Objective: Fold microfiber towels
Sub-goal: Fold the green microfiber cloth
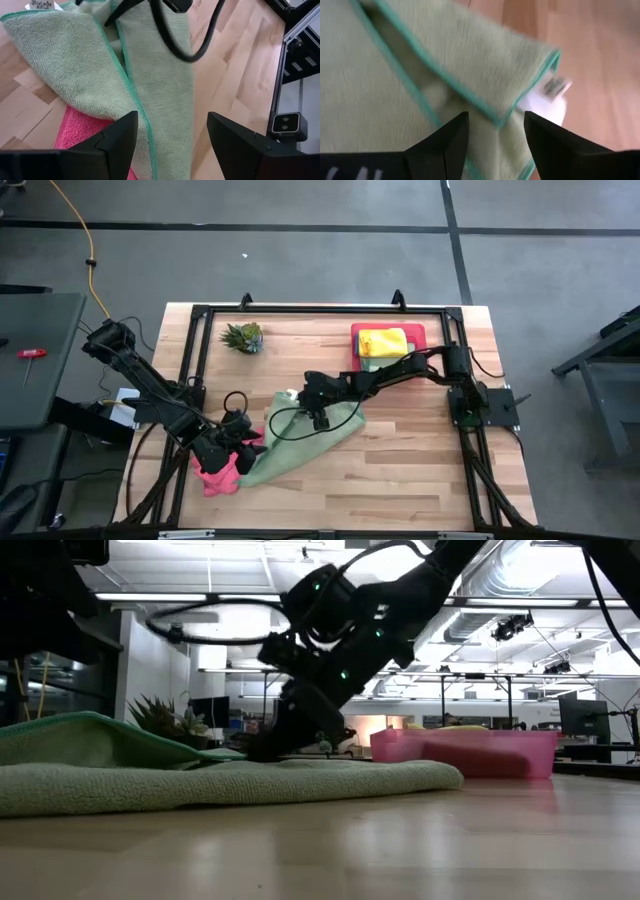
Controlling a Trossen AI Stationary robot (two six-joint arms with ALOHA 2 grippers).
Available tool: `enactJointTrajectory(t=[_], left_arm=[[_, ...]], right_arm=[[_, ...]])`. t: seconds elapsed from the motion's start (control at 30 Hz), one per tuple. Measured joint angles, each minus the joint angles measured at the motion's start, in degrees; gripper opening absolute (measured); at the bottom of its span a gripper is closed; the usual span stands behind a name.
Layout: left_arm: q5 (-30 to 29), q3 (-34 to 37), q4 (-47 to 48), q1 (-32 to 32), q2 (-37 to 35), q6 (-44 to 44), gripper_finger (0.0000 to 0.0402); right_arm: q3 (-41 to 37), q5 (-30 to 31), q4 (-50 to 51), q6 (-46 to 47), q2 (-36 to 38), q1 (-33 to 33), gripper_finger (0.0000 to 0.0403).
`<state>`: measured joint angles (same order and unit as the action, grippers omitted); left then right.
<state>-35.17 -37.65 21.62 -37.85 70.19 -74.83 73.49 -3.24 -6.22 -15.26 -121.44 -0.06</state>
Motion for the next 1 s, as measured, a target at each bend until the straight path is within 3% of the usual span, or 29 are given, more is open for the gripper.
enactJointTrajectory(t=[0.3,0.6,0.7,0.83,1.0], left_arm=[[-0.01,0.0,1.0,0.0,0.04,-0.02,0.0227],[0.77,0.0,2.13,0.0,0.07,0.0,0.0227],[1.73,-0.02,2.87,0.0,0.07,0.0,0.0227],[2.86,-0.04,3.93,0.0,-0.06,0.48,0.0227],[3.68,-0.06,4.68,0.04,-3.99,1.49,0.0227]], right_arm=[[1.35,0.25,-4.61,0.76,-3.14,0.95,0.0184],[5.39,8.17,-3.23,1.47,-5.97,1.77,0.0175],[6.54,8.99,-3.24,1.58,-5.71,1.52,0.0135],[9.12,10.26,-0.8,3.88,-5.19,0.5,0.0027],[12.72,9.74,7.06,4.36,-1.23,-3.01,0.0006]])
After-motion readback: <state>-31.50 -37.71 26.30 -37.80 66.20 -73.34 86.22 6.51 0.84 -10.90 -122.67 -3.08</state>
